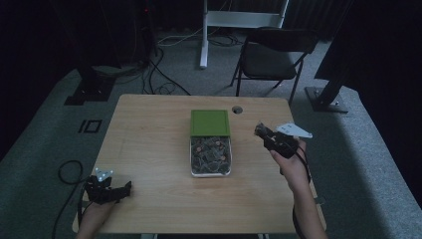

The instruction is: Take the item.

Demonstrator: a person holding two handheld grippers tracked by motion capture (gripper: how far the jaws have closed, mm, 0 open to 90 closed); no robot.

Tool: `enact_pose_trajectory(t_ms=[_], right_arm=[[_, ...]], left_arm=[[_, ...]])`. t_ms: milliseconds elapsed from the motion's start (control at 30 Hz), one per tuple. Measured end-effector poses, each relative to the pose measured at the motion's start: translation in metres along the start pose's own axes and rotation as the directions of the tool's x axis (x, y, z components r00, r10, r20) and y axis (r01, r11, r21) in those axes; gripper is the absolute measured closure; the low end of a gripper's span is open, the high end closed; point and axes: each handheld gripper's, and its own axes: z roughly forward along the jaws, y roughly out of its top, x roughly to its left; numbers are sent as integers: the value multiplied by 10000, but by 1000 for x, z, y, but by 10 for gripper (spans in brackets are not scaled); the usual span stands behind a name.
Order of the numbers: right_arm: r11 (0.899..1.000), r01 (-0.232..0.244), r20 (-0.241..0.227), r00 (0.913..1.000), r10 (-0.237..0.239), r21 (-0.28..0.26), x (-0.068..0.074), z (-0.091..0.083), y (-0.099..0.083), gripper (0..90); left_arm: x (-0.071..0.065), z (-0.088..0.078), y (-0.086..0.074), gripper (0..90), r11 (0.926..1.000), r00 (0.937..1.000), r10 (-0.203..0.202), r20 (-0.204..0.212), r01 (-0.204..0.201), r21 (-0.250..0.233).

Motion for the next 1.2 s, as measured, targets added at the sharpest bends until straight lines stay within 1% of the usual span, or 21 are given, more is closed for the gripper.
enact_pose_trajectory(t_ms=[100,267,333,400,633,767,1000,1100,1200], right_arm=[[10000,-16,278,9996,15,12,-8,0,-1,754],[9996,-297,652,9974,298,-20,-23,-1,-2,754],[9996,-276,730,9970,277,-16,-24,-2,-2,754],[9992,-391,925,9949,392,-29,-32,-2,-3,754],[9977,-666,1341,9886,681,-153,-47,-1,-8,754],[9968,-796,1502,9854,804,-112,-56,-1,-9,754],[9961,-883,1816,9794,879,-60,-67,-1,-8,753],[9967,-808,1948,9776,792,0,-72,1,-7,753],[9961,-886,2000,9760,864,22,-74,3,-7,754]], left_arm=[[0,0,0,16,10000,10000,20,2,-20,14],[0,0,0,16,10000,10000,24,1,-24,18],[0,0,0,16,10000,10000,25,2,-25,19],[0,0,0,17,10000,10000,26,1,-26,19],[0,0,0,16,10000,10000,27,2,-27,20],[0,0,0,16,10000,10000,25,2,-25,18],[0,0,0,17,10000,10000,25,2,-25,17],[0,0,0,16,10000,10000,27,2,-27,17],[0,0,0,17,10000,10000,24,2,-24,17]])
